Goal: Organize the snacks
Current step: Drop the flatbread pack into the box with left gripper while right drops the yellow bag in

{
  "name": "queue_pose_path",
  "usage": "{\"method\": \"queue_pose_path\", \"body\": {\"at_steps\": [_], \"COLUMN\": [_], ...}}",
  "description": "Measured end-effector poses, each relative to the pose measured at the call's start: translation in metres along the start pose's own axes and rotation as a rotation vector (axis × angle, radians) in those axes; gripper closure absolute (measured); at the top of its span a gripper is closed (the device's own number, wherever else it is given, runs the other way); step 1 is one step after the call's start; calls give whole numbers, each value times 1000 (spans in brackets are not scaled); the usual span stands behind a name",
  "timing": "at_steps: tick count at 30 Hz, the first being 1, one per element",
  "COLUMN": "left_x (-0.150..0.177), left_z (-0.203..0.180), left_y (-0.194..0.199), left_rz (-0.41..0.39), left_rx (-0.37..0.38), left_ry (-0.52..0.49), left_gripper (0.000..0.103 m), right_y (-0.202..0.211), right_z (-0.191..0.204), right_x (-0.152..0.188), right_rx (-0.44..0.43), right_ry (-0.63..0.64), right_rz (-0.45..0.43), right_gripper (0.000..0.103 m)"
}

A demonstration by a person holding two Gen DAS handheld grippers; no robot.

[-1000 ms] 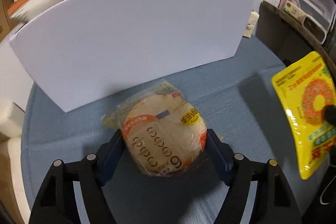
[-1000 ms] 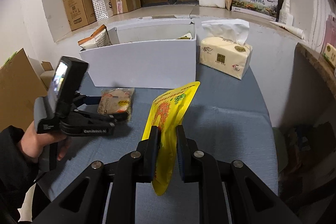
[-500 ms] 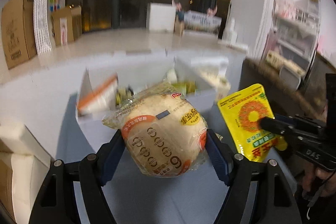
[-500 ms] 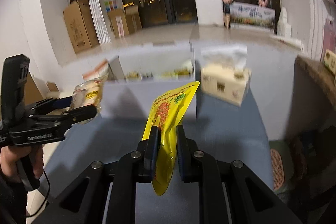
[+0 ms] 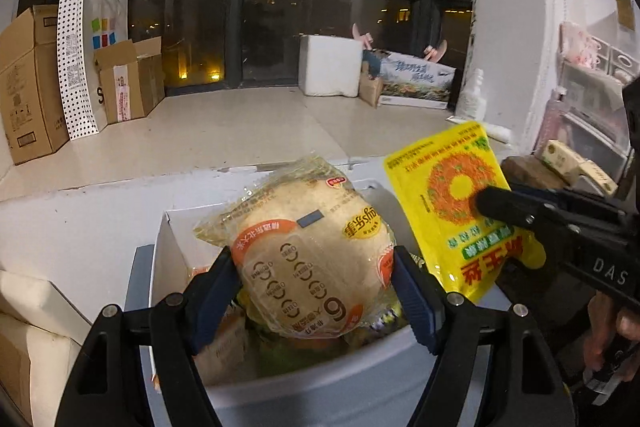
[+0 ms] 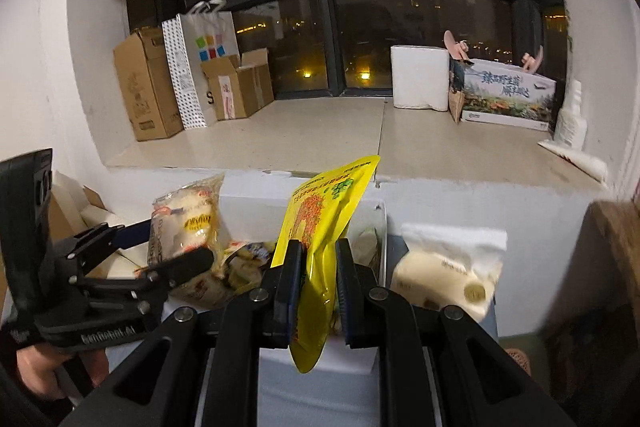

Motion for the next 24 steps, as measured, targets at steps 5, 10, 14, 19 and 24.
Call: {"method": "queue_pose_path", "body": {"at_steps": [5, 10, 14, 19, 24], "left_x": [1, 8, 9, 15, 34], "left_z": [11, 18, 27, 26, 27], "left_y": [-22, -3, 9, 26, 54], "left_rz": [37, -12, -37, -75, -126], "left_rx": [-74, -50, -107, -138, -265], "left_ry": [46, 57, 84, 62, 123], "left_gripper": [1, 0, 0, 0, 0], "right_y": [-37, -39, -39, -31, -6], "right_z": [-1, 4, 8, 9, 16], "right_x": [-13, -10, -6, -1, 11], "right_rx": [16, 31, 39, 56, 52], "right_ry": [14, 11, 3, -9, -30], "right_rz": [22, -30, -5, 1, -39], "right_gripper": [78, 0, 0, 0, 0]}}
Point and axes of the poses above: each gripper's, at about its wrist camera, not at the fingertips, and y roughly against the way its jaws point, z to its left, x to its underside, the point moved 1 cm from there along -y, roughly the way its jaws point, and after that the axes turned 12 degrees about y, right-handed, at the moved point
